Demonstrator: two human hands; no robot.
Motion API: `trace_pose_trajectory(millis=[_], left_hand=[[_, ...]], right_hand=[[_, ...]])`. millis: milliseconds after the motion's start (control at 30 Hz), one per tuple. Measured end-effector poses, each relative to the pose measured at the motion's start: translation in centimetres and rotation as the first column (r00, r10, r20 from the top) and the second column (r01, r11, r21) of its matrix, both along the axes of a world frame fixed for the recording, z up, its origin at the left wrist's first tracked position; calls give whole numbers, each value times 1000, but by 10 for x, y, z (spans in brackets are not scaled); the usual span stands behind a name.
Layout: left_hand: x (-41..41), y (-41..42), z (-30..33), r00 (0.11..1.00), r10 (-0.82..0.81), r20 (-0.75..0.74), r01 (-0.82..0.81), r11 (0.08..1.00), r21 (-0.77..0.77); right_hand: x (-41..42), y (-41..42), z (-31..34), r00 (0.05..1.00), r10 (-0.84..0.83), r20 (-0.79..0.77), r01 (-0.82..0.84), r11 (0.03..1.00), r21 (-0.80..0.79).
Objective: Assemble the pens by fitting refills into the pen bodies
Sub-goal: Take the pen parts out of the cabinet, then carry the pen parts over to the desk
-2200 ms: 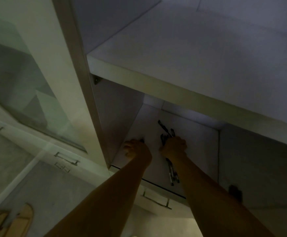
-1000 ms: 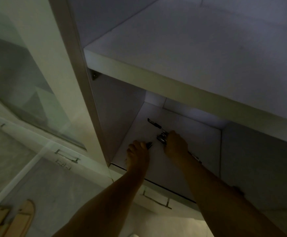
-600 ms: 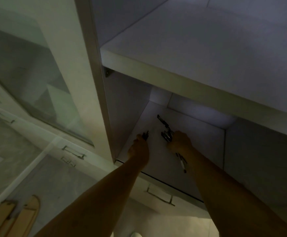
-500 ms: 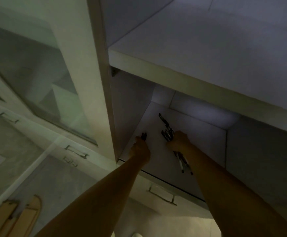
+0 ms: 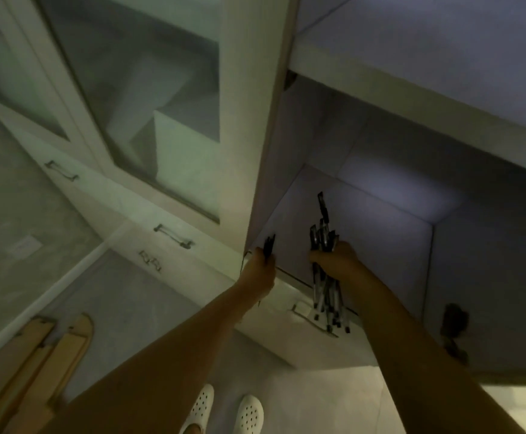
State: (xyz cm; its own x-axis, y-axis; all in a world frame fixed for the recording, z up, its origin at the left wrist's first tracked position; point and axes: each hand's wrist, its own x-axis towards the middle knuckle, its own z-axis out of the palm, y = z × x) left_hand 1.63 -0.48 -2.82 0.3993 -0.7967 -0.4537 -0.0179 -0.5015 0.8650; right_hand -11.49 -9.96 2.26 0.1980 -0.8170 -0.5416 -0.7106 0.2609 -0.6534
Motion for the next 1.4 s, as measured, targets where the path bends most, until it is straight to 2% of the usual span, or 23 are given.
trace_pose_trajectory(millis=[33, 233, 400, 633, 767, 900, 1200, 1300, 1400], left_hand=[[3, 14, -7, 999, 16, -32, -16, 1000, 6], [24, 111, -41, 998, 57, 34, -60, 993, 101], [44, 177, -61, 944, 331, 11, -328, 928, 177], [66, 283, -80, 775, 631, 5, -619, 758, 204], [77, 364, -84, 589, 808, 0, -788, 574, 222], [75, 454, -82, 400, 915, 44, -901, 384, 201], [38, 679, -74, 104, 992, 64, -980, 92, 176], [12, 757, -76, -55, 996, 74, -979, -69, 194], [-21, 829, -83, -250, 965, 86, -938, -263, 226]], right_hand=[[2, 14, -2, 1000, 7, 29, -7, 1000, 6], [24, 93, -43, 991, 94, 93, -98, 994, 39], [49, 139, -76, 973, 224, 64, -228, 970, 81], [121, 193, -84, 890, 453, 57, -456, 887, 71], [162, 236, -82, 785, 620, 8, -619, 784, 51], [200, 299, -80, 668, 744, -27, -742, 668, 46], [263, 540, -92, 323, 938, -124, -944, 328, 29], [271, 632, -96, 195, 975, -104, -979, 201, 43], [274, 717, -96, 24, 990, -138, -996, 35, 80]])
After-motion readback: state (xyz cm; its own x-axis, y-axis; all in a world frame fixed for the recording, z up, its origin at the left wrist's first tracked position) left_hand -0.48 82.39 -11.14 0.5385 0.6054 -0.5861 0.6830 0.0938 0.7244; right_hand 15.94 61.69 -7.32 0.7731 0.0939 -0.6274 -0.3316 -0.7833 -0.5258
